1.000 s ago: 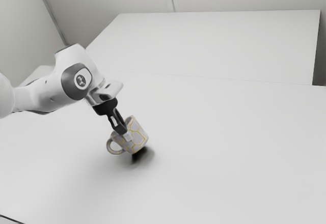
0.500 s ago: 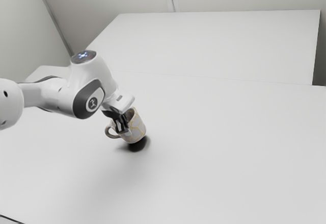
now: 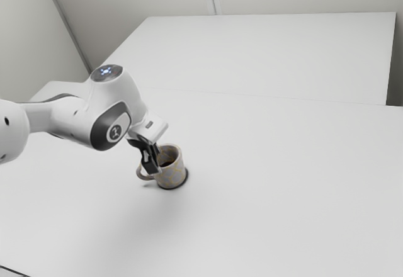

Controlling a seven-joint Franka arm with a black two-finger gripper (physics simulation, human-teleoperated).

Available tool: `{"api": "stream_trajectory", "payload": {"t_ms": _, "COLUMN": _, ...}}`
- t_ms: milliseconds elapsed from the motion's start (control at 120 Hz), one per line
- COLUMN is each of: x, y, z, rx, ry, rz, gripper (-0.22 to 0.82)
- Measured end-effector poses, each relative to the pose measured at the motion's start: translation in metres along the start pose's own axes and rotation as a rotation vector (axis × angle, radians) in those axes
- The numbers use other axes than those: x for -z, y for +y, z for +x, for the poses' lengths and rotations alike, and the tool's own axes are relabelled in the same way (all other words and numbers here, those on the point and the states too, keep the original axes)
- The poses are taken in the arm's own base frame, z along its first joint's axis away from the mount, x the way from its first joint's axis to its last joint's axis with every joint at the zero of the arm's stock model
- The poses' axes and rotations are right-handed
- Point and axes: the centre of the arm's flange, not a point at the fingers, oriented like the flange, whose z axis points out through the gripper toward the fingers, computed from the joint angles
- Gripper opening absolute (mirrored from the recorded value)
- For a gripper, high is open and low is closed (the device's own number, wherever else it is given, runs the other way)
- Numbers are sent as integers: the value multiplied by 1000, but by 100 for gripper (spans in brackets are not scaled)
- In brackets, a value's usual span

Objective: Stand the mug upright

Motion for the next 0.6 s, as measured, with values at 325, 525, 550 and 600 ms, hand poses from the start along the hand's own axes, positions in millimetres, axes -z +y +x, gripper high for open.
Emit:
{"api": "stream_trajectory", "payload": {"t_ms": 325, "x": 88, "y": -52, "z": -4, "rx": 421, "ry": -9, "rz": -46, "gripper": 56}}
{"api": "stream_trajectory", "payload": {"t_ms": 525, "x": 165, "y": -98, "z": 7, "rx": 627, "ry": 24, "rz": -92, "gripper": 59}}
{"api": "stream_trajectory", "payload": {"t_ms": 550, "x": 171, "y": -102, "z": 6, "rx": 649, "ry": 22, "rz": -97, "gripper": 59}}
{"api": "stream_trajectory", "payload": {"t_ms": 600, "x": 177, "y": -109, "z": 3, "rx": 692, "ry": 10, "rz": -110, "gripper": 59}}
